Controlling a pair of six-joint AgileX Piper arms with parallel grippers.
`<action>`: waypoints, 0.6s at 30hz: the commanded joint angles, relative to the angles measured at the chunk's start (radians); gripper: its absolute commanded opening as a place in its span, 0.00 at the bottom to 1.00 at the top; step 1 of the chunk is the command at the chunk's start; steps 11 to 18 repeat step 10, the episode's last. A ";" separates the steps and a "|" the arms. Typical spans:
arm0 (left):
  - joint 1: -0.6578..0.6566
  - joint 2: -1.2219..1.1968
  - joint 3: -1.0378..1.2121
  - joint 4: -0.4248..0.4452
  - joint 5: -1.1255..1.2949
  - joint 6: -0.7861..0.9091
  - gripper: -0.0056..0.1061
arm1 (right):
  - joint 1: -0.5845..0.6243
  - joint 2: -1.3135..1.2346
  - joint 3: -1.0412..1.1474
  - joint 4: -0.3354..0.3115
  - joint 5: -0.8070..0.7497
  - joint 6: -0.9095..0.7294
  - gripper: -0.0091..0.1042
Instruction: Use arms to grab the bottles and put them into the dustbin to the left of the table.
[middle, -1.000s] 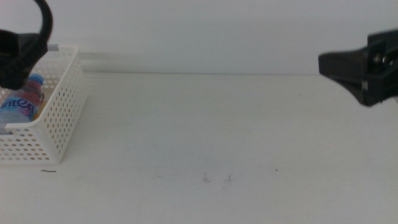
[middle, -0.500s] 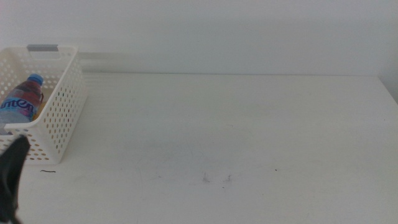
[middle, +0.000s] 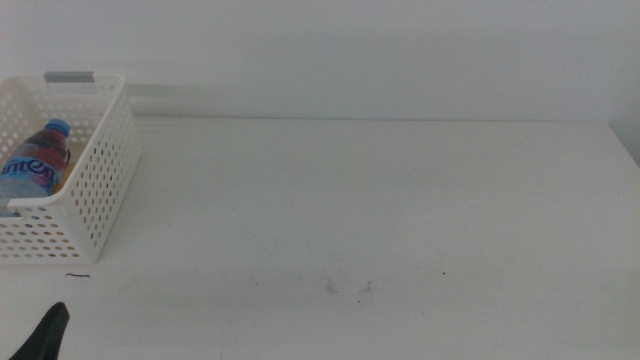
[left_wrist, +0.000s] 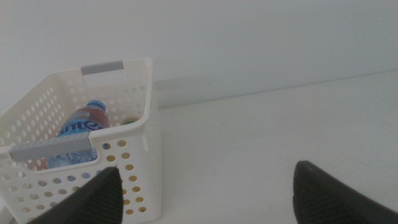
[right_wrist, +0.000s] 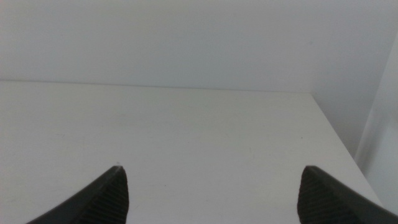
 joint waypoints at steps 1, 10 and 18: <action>0.002 -0.005 0.003 -0.001 -0.002 -0.008 0.89 | -0.006 -0.007 0.009 -0.010 -0.009 -0.010 0.78; 0.002 -0.005 0.003 -0.001 -0.005 -0.008 0.89 | -0.006 -0.007 0.009 0.001 -0.013 -0.010 0.78; 0.002 -0.005 0.003 -0.001 -0.005 -0.008 0.89 | -0.006 -0.007 0.009 0.001 -0.013 -0.010 0.78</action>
